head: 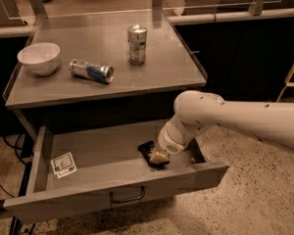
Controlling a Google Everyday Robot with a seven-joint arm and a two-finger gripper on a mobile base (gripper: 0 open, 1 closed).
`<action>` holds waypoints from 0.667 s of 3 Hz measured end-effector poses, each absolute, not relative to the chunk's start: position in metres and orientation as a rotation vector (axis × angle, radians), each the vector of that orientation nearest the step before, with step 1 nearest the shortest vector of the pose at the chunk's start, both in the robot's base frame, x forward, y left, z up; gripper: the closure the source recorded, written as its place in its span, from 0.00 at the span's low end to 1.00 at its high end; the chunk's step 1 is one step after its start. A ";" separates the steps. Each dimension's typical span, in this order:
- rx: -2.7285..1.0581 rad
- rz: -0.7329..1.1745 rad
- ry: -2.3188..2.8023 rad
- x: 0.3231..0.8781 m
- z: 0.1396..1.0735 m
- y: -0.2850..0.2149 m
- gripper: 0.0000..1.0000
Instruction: Place rxbar chocolate into top drawer
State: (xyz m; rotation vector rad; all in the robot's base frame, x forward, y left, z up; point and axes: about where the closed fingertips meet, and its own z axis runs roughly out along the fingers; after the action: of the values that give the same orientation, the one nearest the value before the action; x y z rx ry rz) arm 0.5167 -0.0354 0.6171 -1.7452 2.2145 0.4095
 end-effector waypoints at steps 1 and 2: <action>-1.745 0.410 2.215 0.517 0.617 -0.036 0.81; -1.745 0.410 2.215 0.517 0.617 -0.035 0.58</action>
Offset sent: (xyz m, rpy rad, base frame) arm -0.0001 -0.0001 -0.0002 0.0002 0.0005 -0.0004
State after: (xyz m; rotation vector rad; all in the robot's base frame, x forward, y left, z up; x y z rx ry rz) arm 0.5166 -0.0355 0.6170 -1.7448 2.2150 0.4102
